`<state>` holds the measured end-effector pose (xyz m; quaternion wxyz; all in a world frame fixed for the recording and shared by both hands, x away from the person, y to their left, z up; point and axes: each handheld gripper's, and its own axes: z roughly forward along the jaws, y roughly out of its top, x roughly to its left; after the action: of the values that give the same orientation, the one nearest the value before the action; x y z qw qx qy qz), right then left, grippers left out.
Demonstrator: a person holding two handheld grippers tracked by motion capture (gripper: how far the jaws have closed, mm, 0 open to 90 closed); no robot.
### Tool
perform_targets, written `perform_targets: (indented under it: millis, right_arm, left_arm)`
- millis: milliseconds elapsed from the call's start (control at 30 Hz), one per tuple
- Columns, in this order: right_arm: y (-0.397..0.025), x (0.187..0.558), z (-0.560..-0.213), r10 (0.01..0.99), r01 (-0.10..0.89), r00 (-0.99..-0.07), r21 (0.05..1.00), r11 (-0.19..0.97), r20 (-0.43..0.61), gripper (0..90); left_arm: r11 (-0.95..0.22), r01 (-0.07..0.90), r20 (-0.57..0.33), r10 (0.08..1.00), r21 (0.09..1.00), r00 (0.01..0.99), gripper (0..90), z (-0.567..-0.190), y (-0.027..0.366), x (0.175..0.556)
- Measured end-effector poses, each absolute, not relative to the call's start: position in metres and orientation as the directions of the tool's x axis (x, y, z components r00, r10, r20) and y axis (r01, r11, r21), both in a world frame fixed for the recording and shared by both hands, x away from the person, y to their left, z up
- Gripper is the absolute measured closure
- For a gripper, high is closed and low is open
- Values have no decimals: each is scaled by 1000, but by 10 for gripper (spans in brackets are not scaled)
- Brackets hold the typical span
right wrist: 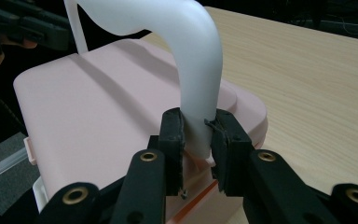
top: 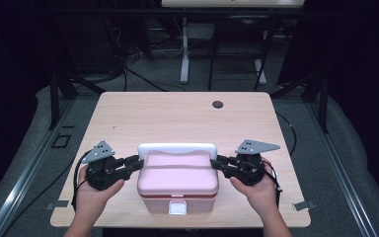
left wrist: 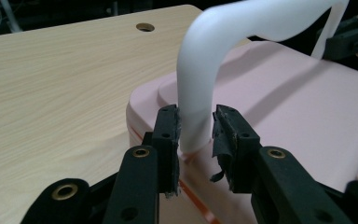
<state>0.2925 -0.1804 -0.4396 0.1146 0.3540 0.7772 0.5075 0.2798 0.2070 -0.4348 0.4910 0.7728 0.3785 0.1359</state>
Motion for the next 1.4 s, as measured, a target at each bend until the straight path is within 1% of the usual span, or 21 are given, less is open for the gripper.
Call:
perform_targets:
  millis: [133, 300, 533, 767, 1033, 1400]
  right_arm:
    - [-181, 295, -436, 666, 431, -721, 876, 215, 191, 745]
    - [-182, 296, -435, 669, 428, -718, 880, 205, 193, 744]
    - [-182, 297, -434, 671, 432, -713, 882, 189, 205, 745]
    - [-182, 297, -434, 672, 430, -713, 882, 191, 202, 744]
    - [-182, 296, -434, 672, 432, -712, 882, 190, 203, 745]
    - [-182, 296, -434, 672, 433, -711, 881, 190, 205, 744]
  left_arm:
    - [-233, 441, -147, 726, 867, 672, 771, -429, 214, 272]
    - [-254, 431, -120, 731, 866, 672, 890, -430, 222, 262]
    - [-281, 453, -124, 723, 846, 679, 899, -441, 230, 249]
    - [-295, 481, -158, 697, 826, 699, 900, -456, 230, 244]
    - [-315, 496, -179, 673, 809, 718, 899, -465, 217, 245]
    - [-352, 487, -177, 636, 799, 751, 900, -467, 197, 249]
